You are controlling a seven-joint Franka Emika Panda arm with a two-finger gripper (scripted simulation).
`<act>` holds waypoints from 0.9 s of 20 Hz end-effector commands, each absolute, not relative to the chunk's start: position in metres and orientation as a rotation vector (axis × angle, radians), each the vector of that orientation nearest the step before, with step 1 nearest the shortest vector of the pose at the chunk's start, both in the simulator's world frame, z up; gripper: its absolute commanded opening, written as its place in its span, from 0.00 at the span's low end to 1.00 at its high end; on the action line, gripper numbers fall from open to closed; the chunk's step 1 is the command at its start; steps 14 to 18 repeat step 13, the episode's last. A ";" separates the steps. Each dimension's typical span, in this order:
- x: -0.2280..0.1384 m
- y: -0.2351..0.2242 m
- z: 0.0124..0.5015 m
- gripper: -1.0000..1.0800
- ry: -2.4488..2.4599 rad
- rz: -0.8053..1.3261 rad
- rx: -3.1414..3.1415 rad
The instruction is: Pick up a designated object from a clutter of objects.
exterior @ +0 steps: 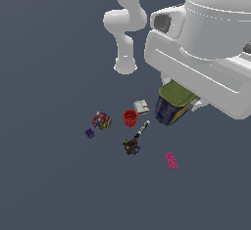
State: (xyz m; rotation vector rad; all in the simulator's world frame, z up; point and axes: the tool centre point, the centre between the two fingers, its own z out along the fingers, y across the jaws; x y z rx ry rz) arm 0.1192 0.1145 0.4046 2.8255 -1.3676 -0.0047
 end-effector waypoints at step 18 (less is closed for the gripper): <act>0.128 0.125 0.431 0.00 -1.369 0.000 2.827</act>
